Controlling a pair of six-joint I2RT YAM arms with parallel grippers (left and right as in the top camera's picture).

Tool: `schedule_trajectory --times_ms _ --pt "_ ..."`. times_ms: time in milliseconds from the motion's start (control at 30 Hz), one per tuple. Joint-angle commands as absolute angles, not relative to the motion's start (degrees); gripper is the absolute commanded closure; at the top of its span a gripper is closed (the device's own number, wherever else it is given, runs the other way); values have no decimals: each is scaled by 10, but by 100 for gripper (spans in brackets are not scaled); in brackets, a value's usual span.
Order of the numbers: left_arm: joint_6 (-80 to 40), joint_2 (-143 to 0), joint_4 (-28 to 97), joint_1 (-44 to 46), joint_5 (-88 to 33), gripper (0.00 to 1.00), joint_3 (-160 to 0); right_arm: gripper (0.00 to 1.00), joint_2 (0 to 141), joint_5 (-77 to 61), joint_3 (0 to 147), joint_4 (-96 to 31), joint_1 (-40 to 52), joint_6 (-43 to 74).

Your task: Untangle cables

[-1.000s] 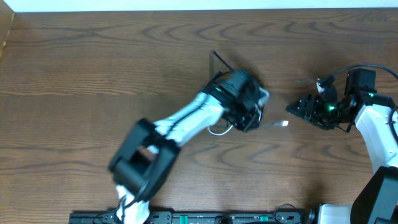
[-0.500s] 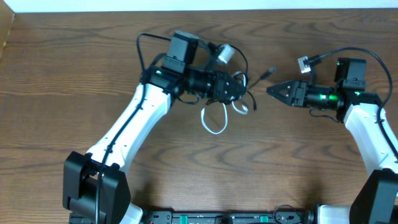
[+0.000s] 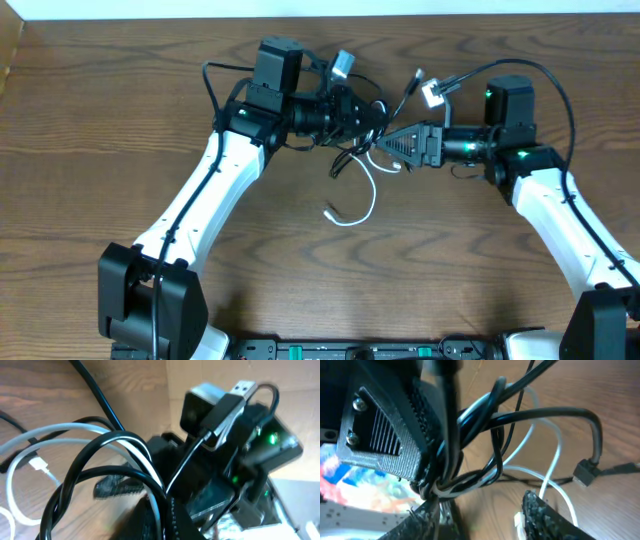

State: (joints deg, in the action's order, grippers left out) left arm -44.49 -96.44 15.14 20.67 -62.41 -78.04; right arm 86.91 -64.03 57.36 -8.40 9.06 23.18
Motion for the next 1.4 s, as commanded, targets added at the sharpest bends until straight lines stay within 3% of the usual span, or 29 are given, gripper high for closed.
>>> schedule_trajectory --times_ms 0,267,1000,1367 --pt "-548 -958 133 208 -621 93 -781 54 857 -607 579 -53 101 298" --pt "-573 -958 112 208 -606 92 -781 56 857 -603 579 20 106 362" --pt "-565 -958 112 208 -528 92 -781 53 857 -644 579 40 104 390" --pt "-627 -958 107 209 -565 92 -781 62 858 -497 579 10 123 390"
